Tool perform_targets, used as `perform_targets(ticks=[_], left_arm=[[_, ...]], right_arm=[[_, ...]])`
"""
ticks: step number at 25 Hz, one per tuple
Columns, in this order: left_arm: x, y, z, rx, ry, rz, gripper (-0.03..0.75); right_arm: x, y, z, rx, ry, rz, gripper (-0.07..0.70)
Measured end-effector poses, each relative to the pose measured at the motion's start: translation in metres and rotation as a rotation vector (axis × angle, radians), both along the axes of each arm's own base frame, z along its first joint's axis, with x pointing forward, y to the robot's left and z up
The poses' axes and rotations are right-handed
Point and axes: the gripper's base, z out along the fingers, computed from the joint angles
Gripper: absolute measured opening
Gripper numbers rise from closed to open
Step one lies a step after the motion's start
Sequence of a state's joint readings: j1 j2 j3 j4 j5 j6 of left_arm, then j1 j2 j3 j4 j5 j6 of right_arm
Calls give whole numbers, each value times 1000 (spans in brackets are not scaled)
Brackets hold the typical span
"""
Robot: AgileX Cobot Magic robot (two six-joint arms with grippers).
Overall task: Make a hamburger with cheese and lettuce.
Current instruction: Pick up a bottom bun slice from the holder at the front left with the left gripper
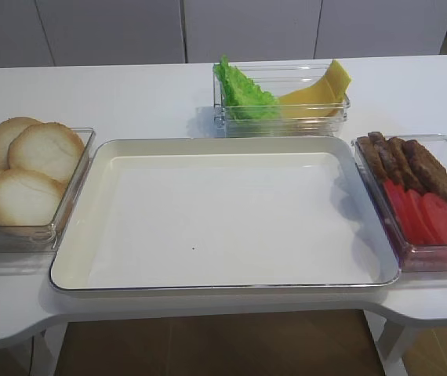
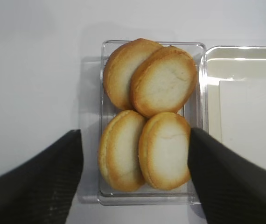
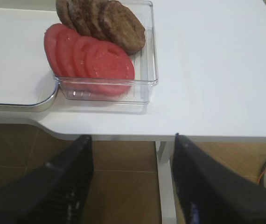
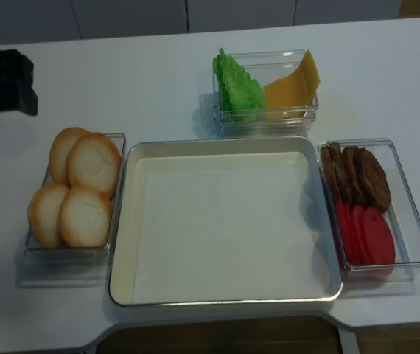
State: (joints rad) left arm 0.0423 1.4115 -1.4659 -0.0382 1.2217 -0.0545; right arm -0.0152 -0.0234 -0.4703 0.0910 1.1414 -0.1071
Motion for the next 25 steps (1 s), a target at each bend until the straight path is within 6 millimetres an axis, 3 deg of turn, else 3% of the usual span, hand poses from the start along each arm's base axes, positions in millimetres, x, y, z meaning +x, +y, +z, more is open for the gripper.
perform_targets(ticks=[4, 9, 19, 25], left_arm=[[23, 17, -13, -23, 46, -57, 522], [35, 24, -28, 58, 83, -200, 522], [51, 26, -39, 82, 51, -220, 522], [71, 21, -65, 41, 68, -354, 522]], right_arm=[[0, 0, 0, 0, 0, 0, 427], [0, 0, 0, 0, -2, 0, 426], [0, 0, 0, 0, -2, 0, 427], [0, 0, 0, 0, -2, 0, 426]])
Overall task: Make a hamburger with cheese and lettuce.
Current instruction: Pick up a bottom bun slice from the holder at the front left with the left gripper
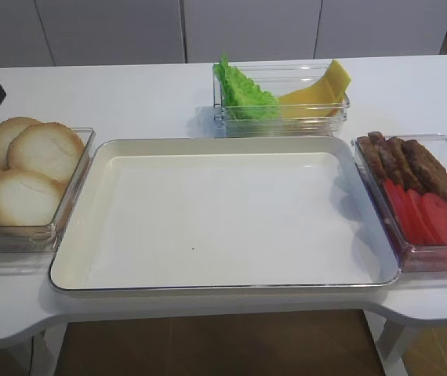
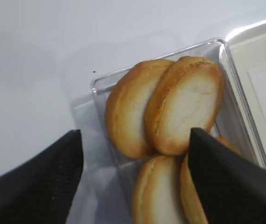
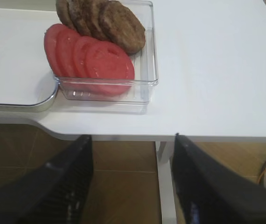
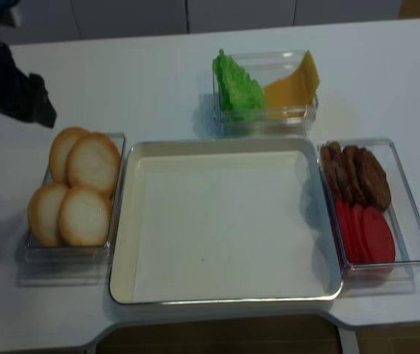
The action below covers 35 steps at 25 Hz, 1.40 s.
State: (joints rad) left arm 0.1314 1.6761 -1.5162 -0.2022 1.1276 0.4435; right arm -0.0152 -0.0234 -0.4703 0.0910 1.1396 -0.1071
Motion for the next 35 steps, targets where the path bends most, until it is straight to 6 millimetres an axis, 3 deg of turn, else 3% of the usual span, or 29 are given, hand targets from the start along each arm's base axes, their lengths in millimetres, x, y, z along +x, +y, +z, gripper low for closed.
perform_targets(ticks=[8, 35], left_arm=[[24, -1, -38, -26, 45, -65, 486], [39, 2, -56, -65, 5, -144, 426]], right_arm=[[0, 0, 0, 0, 0, 0, 426], [0, 0, 0, 1, 0, 1, 426]])
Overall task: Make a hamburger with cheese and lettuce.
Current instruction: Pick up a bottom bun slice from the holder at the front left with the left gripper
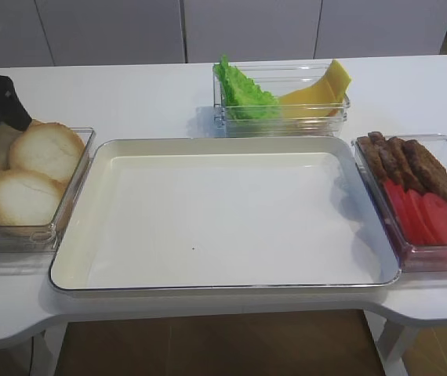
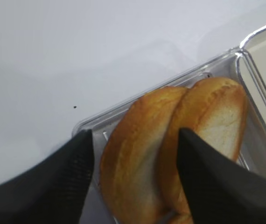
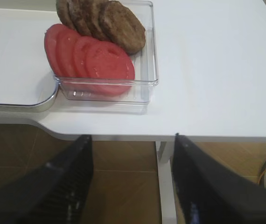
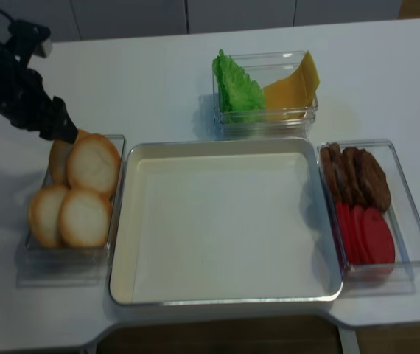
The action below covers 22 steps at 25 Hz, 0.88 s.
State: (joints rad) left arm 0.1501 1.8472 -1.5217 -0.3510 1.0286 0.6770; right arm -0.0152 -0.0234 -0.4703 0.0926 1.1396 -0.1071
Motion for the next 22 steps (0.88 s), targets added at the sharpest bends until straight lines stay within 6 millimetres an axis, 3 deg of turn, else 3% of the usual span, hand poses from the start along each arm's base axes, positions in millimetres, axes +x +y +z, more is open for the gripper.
perform_targets(ticks=[22], left_arm=[[4, -1, -3, -15, -22, -7, 396]], right_arm=[[0, 0, 0, 0, 0, 0, 426]])
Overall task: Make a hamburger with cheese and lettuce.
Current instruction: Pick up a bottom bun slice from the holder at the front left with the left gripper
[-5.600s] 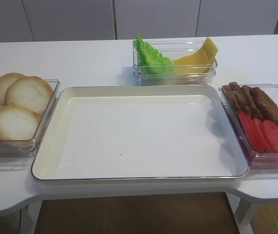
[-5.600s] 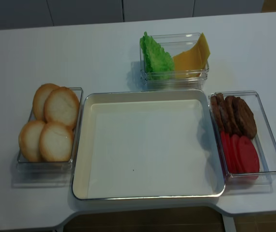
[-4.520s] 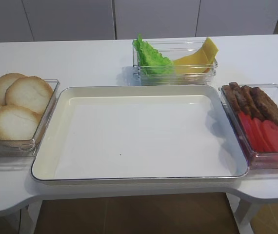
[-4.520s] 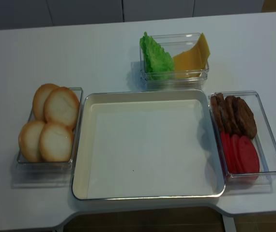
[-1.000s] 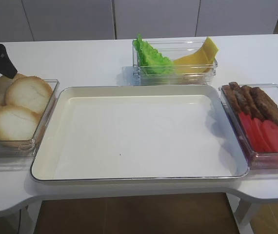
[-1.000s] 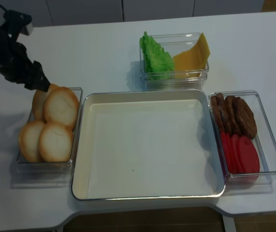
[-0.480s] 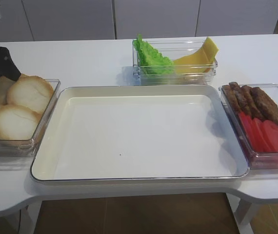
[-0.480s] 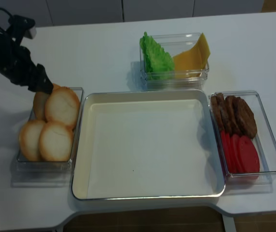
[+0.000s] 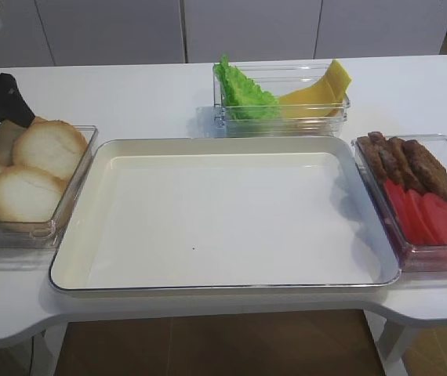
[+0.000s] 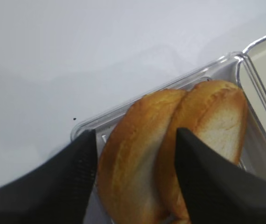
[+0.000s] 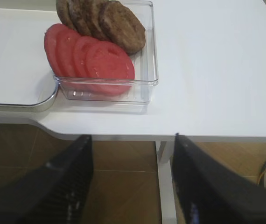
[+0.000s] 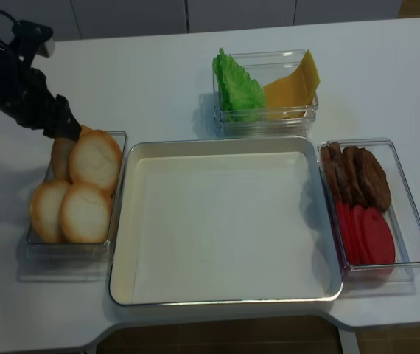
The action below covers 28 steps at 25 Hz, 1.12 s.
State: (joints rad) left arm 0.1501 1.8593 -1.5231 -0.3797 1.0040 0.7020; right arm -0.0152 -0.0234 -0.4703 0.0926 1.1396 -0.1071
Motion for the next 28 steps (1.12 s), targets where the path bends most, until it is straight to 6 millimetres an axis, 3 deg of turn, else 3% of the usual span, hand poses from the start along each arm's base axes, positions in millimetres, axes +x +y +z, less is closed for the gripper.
perform_targets(ticks=[10, 24, 28], left_arm=[[7, 0, 20, -2, -49, -11, 396], [11, 1, -4, 0, 49, -31, 392], [11, 1, -4, -1, 51, -32, 341]], right_arm=[[0, 0, 0, 0, 0, 0, 426], [0, 0, 0, 0, 0, 0, 426], [0, 0, 0, 0, 0, 0, 426]])
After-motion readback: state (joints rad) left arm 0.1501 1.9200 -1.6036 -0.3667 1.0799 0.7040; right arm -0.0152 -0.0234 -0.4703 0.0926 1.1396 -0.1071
